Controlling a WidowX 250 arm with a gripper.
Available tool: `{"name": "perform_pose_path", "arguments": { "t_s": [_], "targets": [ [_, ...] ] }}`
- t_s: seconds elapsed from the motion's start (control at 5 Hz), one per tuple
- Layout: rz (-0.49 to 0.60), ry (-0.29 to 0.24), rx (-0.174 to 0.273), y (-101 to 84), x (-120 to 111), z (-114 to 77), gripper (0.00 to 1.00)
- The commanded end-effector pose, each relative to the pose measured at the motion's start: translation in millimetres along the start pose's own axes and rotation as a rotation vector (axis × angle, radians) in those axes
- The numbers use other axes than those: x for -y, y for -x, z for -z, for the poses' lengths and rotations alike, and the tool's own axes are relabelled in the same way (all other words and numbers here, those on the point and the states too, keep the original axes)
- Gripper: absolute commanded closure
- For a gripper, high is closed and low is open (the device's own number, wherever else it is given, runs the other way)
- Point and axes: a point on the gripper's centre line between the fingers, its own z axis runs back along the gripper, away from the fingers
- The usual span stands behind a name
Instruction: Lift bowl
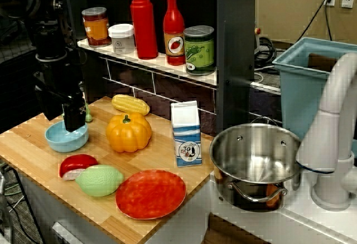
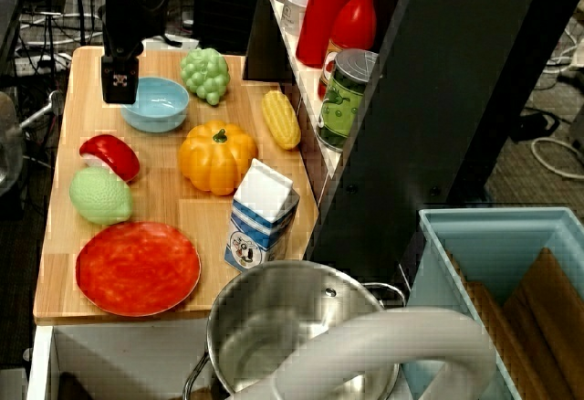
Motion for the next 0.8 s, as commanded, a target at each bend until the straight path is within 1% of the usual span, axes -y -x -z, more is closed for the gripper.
{"name": "perform_pose_path", "arguments": {
  "t_s": [0.0,0.2,0.4,0.6],
  "targets": [
    [0.2,0.023,-0.031,10.7,-14.9,7.3,0.0],
    [0.237,0.078,-0.038,15.5,-22.6,14.2,0.0],
    [0.246,0.091,-0.056,13.1,-28.9,18.5,0.0],
    [0.243,0.105,-0.072,5.8,-37.6,19.7,0.0]
  ]
}}
